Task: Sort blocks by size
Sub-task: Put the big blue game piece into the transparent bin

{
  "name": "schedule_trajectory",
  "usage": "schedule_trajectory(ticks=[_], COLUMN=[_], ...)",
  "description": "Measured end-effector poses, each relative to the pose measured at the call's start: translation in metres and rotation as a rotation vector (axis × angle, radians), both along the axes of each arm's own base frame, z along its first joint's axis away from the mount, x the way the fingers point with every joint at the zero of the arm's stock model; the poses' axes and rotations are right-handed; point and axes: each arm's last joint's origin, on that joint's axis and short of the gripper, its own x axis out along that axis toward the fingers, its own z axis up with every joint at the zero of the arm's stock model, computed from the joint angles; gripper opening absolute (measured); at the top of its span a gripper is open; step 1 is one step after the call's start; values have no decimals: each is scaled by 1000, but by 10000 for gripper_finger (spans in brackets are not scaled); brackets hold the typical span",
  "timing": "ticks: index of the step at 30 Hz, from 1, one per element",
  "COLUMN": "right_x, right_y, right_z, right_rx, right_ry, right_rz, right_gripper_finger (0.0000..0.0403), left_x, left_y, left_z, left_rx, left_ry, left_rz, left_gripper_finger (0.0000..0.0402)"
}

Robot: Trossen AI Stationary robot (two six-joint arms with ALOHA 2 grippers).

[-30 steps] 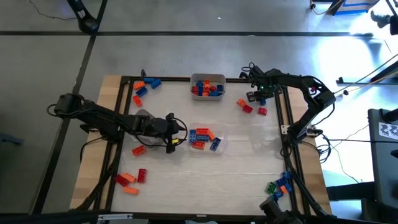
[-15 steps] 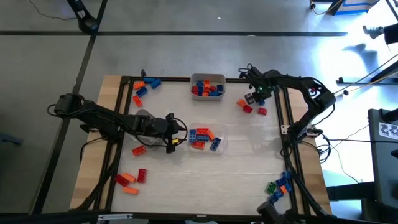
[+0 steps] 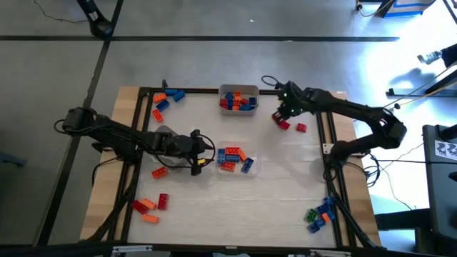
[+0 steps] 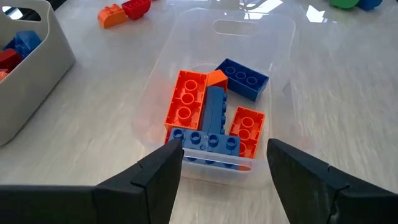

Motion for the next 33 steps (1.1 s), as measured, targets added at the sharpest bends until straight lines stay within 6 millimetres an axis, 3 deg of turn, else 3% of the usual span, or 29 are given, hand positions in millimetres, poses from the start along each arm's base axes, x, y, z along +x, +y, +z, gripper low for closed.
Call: schedule_trajectory(ticks=[10, 17, 25, 33], right_x=[52, 74, 93, 107], right_y=[72, 116, 145, 154], right_z=[26, 36, 10, -20], right_rx=[-121, -136, -69, -17], right_ry=[-291, -469, -406, -308], right_rz=[522, 731, 840, 869], right_gripper_finger=[115, 115, 115, 115], left_x=[0, 0, 0, 1], left_y=[0, 0, 0, 0], left_z=[0, 0, 1, 2], left_rx=[-7, -10, -22, -24], left_ry=[-1, -1, -11, -32], left_rz=[4, 7, 14, 14], left_gripper_finger=[223, 223, 223, 223])
